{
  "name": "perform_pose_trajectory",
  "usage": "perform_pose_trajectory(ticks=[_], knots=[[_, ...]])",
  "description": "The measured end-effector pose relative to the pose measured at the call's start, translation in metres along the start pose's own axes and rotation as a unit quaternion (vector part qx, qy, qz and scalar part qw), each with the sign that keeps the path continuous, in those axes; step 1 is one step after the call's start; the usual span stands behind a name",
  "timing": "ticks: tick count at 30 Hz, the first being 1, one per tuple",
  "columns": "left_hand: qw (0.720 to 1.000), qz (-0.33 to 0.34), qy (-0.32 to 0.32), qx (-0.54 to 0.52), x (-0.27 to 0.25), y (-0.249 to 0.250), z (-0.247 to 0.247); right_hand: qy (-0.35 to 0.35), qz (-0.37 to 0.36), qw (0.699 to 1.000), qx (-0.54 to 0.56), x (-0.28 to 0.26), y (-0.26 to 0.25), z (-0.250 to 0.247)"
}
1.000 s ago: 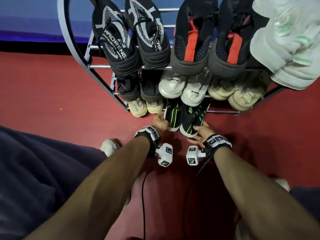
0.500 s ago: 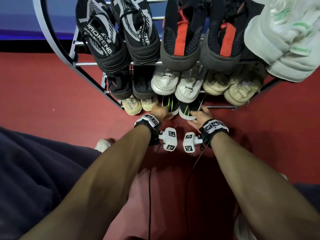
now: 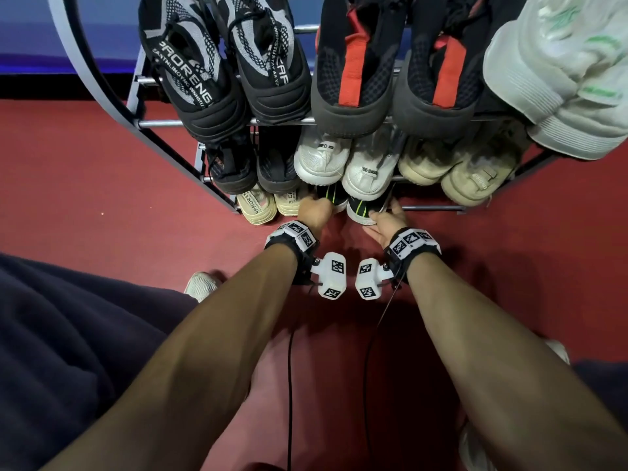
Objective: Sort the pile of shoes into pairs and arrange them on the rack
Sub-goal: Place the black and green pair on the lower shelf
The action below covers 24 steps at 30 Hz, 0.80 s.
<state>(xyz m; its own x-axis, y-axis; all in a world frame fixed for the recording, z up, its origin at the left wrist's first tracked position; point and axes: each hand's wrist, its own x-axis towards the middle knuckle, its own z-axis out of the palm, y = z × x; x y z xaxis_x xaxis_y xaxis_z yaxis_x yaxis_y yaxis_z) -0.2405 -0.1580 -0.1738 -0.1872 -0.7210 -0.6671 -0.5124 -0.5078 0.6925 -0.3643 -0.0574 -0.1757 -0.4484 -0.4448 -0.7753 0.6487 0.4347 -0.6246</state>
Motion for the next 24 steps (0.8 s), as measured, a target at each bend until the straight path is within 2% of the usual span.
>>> perform_pose_trajectory(ticks=[6, 10, 12, 15, 18, 22, 24], knots=[[1.000, -0.010, 0.001, -0.022, -0.008, -0.004, 0.006, -0.028, 0.013, 0.999, -0.015, 0.000, 0.001, -0.007], [0.998, -0.001, 0.066, 0.023, 0.035, -0.038, 0.022, -0.038, 0.023, 0.997, -0.059, -0.001, 0.002, -0.011], [0.994, 0.014, 0.079, 0.079, 0.016, -0.023, 0.018, -0.037, 0.031, 0.995, -0.082, -0.002, 0.000, -0.010], [0.992, -0.004, 0.060, 0.111, -0.013, 0.005, 0.012, -0.030, 0.038, 0.992, -0.119, -0.004, -0.003, -0.009], [0.988, -0.015, 0.051, 0.145, -0.021, 0.013, 0.007, -0.009, 0.040, 0.988, -0.146, -0.004, -0.006, -0.006], [0.975, 0.011, 0.043, 0.216, -0.036, 0.014, 0.004, 0.018, 0.043, 0.981, -0.188, -0.022, -0.016, 0.006], [0.963, 0.032, 0.033, 0.267, -0.054, 0.019, -0.002, 0.034, 0.004, 0.962, -0.270, -0.035, -0.021, 0.009]])
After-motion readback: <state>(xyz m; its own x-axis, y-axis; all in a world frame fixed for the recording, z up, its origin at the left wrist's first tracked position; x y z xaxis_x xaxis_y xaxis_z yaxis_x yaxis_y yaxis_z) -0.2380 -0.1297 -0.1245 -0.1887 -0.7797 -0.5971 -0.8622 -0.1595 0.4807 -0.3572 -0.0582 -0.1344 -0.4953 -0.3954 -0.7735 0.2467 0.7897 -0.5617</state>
